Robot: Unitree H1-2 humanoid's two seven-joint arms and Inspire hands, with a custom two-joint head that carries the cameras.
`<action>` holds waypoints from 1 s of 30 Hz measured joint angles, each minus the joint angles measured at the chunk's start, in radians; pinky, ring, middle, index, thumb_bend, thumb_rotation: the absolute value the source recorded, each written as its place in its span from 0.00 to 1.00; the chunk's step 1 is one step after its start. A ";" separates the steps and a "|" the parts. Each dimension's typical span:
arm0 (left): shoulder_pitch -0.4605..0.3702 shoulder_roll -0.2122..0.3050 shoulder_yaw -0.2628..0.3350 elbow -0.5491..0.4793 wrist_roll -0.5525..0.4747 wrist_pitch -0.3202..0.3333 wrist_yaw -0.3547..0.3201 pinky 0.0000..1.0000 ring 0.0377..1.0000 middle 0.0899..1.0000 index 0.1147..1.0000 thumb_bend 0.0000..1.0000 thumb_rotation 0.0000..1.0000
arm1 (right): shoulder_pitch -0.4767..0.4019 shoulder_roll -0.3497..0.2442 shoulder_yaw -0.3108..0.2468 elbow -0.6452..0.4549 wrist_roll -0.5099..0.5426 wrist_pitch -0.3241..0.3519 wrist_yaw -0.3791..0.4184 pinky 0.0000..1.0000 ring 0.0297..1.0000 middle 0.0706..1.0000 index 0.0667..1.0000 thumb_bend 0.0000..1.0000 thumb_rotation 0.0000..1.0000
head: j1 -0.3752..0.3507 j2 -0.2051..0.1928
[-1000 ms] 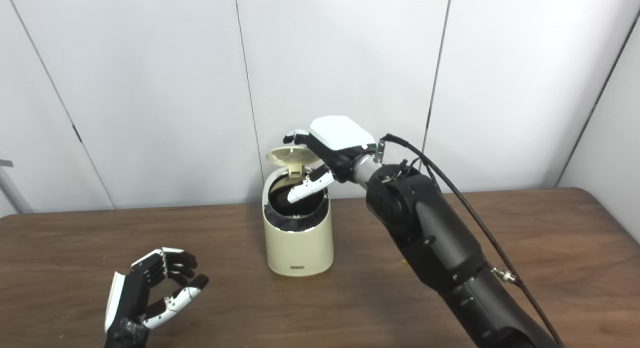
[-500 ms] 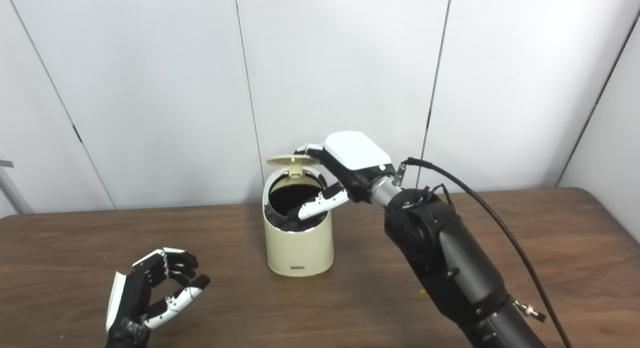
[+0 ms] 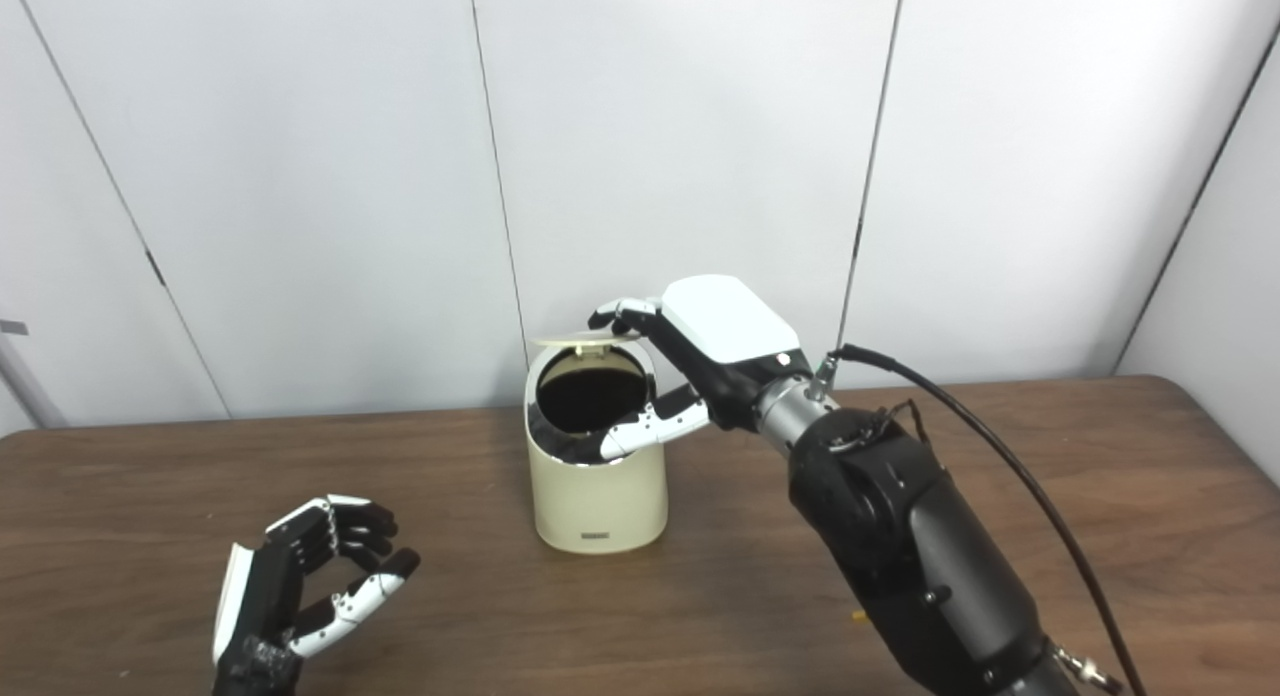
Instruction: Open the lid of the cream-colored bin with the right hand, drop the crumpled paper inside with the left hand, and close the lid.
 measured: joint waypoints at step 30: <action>0.001 0.002 0.000 -0.003 0.000 0.006 -0.004 0.40 0.47 0.49 0.47 0.74 0.27 | 0.029 -0.011 0.008 -0.037 -0.030 0.001 0.059 0.65 0.75 0.75 0.77 0.99 0.70 | -0.003 0.009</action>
